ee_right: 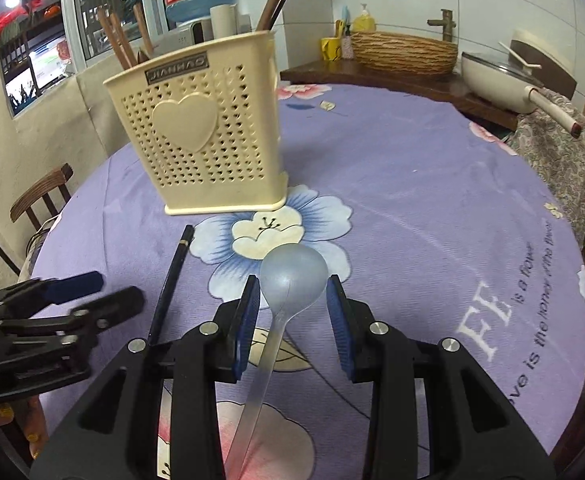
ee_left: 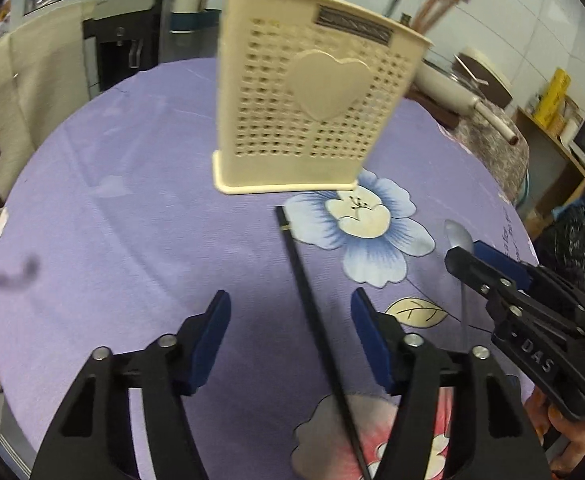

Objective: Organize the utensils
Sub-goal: 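Close the right tool on the clear plastic spoon while the left tool grips the black chopstick, then lift the clear spoon with the right tool while the left tool lifts the black chopstick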

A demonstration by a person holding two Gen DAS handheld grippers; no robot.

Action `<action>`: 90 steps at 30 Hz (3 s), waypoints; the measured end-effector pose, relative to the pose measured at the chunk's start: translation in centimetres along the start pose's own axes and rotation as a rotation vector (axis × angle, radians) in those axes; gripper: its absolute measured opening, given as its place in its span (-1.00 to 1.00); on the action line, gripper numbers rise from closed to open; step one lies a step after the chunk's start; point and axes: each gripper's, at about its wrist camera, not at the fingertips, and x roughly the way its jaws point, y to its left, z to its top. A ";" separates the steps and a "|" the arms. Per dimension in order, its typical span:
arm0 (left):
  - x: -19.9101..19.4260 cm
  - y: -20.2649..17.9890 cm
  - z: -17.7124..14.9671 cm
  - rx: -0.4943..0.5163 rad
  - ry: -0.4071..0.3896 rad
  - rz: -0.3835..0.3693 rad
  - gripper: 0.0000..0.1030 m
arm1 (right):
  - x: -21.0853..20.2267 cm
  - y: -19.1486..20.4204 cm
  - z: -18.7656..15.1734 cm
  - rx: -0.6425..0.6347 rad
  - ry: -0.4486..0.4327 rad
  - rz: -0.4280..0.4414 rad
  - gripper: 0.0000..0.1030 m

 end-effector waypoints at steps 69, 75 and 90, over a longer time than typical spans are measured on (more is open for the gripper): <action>-11.9 0.4 3.7 -0.054 -0.326 -0.083 -0.86 | 0.5 0.3 3.3 -0.036 0.010 0.143 0.19; -12.6 0.7 3.1 -0.060 -0.342 -0.083 -0.86 | 6.1 2.7 3.5 -0.090 0.151 0.084 0.06; -13.0 0.7 2.6 -0.057 -0.347 -0.100 -0.86 | 9.2 4.3 4.5 -0.079 0.175 0.016 -0.30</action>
